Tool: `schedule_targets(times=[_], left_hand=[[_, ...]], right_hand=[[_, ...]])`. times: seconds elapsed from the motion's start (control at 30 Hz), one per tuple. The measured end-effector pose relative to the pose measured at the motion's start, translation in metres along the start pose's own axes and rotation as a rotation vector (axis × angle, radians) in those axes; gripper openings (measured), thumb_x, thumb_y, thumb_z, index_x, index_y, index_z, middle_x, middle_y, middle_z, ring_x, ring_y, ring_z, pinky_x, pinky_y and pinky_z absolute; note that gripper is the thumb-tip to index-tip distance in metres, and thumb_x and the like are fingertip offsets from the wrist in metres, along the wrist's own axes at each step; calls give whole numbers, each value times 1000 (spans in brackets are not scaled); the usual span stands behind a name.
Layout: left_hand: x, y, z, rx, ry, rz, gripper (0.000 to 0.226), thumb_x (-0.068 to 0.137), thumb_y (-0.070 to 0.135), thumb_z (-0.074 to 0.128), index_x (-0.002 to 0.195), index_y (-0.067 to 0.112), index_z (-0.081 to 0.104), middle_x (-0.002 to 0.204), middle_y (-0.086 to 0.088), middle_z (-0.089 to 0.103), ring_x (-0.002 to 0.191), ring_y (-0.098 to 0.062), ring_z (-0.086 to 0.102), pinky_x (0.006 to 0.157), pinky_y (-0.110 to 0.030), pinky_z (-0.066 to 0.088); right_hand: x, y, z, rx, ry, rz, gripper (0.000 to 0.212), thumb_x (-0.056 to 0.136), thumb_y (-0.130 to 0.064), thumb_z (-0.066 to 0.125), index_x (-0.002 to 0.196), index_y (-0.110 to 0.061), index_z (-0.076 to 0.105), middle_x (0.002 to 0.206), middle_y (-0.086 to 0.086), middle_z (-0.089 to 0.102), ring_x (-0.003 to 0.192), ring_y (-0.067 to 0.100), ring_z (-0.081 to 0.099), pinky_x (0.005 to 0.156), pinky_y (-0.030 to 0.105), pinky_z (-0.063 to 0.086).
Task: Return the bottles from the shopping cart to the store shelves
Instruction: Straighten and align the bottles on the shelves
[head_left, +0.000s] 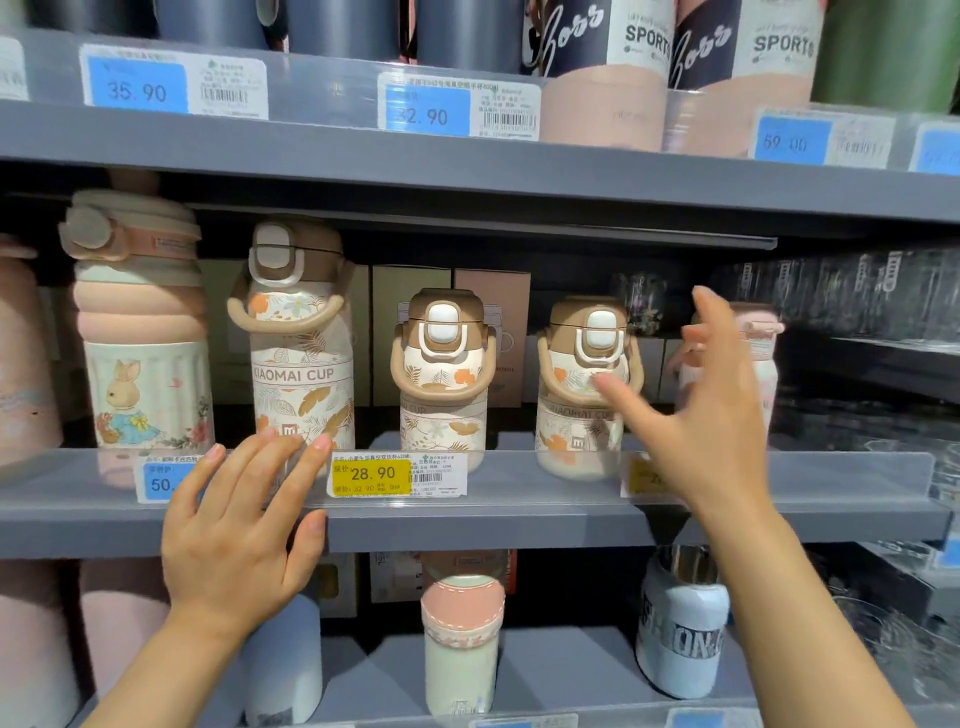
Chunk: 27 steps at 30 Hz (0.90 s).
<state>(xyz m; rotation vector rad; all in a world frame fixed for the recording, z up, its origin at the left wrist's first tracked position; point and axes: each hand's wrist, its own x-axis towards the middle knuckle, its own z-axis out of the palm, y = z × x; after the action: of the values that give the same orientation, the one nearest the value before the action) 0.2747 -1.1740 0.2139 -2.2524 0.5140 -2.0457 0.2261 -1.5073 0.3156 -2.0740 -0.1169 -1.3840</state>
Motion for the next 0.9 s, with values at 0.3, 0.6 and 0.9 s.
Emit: schedule_targets(times=[0.3, 0.6, 0.9], left_hand=[[4, 5, -9, -20, -50, -44, 45, 95, 29, 35, 135, 13, 50, 121, -19, 62, 118, -33, 51, 101, -48, 35], [37, 98, -21, -246, -141, -75, 50, 94, 36, 39, 135, 11, 53, 140, -16, 50, 133, -30, 40, 114, -52, 18], [48, 135, 14, -171, -77, 103, 52, 93, 39, 42, 136, 12, 53, 131, -9, 60, 125, -25, 49, 105, -46, 36]], right_hand=[[19, 61, -15, -249, 94, 328, 110, 62, -47, 84, 148, -26, 19, 141, 15, 35, 125, 39, 41, 97, 54, 41], [24, 61, -26, -188, -93, 352, 107, 74, -36, 75, 151, -31, 1, 140, 14, 45, 119, 37, 50, 90, 46, 43], [29, 78, -56, -5, -216, 360, 118, 69, -48, 79, 152, -36, -3, 156, 2, 24, 138, 20, 34, 108, 44, 35]])
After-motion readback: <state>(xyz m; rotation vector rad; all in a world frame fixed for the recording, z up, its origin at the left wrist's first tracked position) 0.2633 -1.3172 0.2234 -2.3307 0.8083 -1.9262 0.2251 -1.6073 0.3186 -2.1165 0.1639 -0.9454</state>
